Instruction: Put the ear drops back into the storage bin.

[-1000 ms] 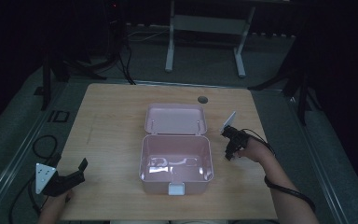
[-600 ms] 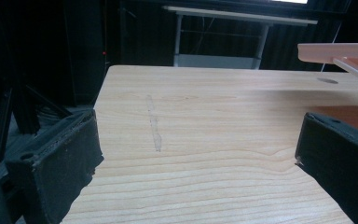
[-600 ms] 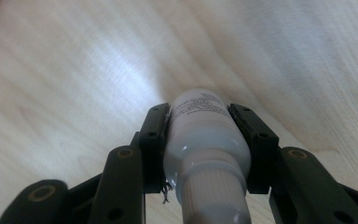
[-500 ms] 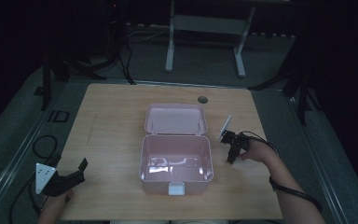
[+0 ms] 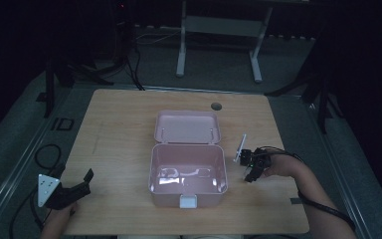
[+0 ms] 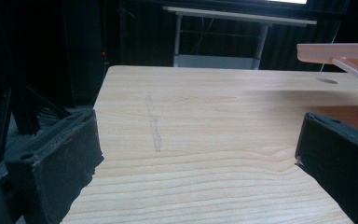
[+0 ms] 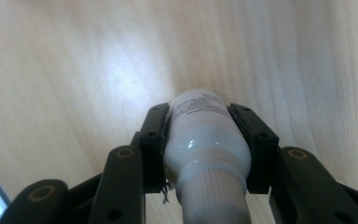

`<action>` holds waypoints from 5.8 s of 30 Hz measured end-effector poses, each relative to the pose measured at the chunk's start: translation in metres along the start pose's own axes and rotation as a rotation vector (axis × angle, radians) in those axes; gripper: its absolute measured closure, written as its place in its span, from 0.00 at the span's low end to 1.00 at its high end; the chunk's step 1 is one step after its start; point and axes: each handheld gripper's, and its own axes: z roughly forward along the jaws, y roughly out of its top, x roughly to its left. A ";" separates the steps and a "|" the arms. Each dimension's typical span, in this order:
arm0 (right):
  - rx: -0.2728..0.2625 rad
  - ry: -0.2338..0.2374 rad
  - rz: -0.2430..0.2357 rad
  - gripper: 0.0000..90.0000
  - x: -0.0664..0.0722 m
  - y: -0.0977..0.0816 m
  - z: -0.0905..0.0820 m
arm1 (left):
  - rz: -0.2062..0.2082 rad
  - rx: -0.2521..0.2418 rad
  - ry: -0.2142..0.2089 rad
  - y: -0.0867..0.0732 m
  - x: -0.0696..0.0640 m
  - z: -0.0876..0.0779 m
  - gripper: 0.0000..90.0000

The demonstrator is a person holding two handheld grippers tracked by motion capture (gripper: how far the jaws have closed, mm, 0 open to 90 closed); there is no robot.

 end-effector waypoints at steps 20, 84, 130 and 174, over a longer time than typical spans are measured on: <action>0.068 -0.080 -0.313 0.66 0.038 -0.011 -0.001 | 0.000 0.001 0.002 0.000 0.000 0.000 0.00; 0.067 -0.120 -0.322 0.66 0.078 0.060 -0.135 | -0.001 0.001 0.002 0.000 0.000 0.000 0.00; 0.070 -0.071 -0.410 0.66 0.084 0.133 -0.057 | 0.000 0.000 -0.002 0.000 0.000 0.000 0.00; 0.161 -0.023 -0.367 0.60 0.079 0.142 0.010 | 0.000 0.000 -0.003 0.000 0.000 0.000 0.00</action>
